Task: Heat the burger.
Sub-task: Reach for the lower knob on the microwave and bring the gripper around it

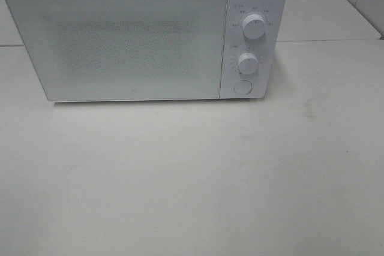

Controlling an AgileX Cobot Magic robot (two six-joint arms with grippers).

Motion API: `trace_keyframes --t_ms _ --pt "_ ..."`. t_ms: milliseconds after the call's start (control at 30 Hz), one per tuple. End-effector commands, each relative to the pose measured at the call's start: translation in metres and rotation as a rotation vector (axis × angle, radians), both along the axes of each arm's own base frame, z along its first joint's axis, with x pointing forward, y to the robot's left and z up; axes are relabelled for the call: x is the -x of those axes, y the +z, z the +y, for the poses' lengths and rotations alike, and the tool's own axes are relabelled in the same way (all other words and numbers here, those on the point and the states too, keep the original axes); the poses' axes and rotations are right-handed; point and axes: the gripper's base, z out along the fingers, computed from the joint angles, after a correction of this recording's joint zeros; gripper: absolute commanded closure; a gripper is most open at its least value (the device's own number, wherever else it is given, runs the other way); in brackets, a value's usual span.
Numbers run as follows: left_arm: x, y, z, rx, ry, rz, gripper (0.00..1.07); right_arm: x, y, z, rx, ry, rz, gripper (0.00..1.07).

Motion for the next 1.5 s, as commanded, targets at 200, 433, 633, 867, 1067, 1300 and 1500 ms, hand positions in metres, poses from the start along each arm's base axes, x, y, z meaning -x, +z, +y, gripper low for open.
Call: trace_keyframes --t_ms 200,433,633,867,1067,1300,1500 --pt "0.003 0.0 0.0 0.002 0.006 -0.038 0.06 -0.016 0.018 0.002 -0.013 0.001 -0.066 0.32" --pt "0.003 0.0 0.0 0.002 0.006 -0.038 0.06 -0.05 0.026 0.007 -0.009 0.011 -0.047 0.32" --pt "0.003 0.0 0.0 0.002 0.006 -0.038 0.06 -0.081 0.032 0.011 -0.007 0.022 -0.076 0.32" --pt "0.003 0.0 0.0 0.002 0.006 -0.038 0.06 -0.11 0.032 0.015 -0.007 0.034 -0.084 0.32" --pt "0.003 0.0 0.0 0.002 0.006 -0.038 0.06 -0.137 0.026 0.019 -0.006 0.044 -0.068 0.32" --pt "0.003 0.0 0.0 0.002 0.006 -0.038 0.06 -0.169 0.018 0.024 -0.013 0.055 -0.078 0.32" --pt "0.003 0.0 0.0 0.002 0.006 -0.038 0.06 -0.192 0.011 0.027 -0.045 0.054 -0.101 0.32"
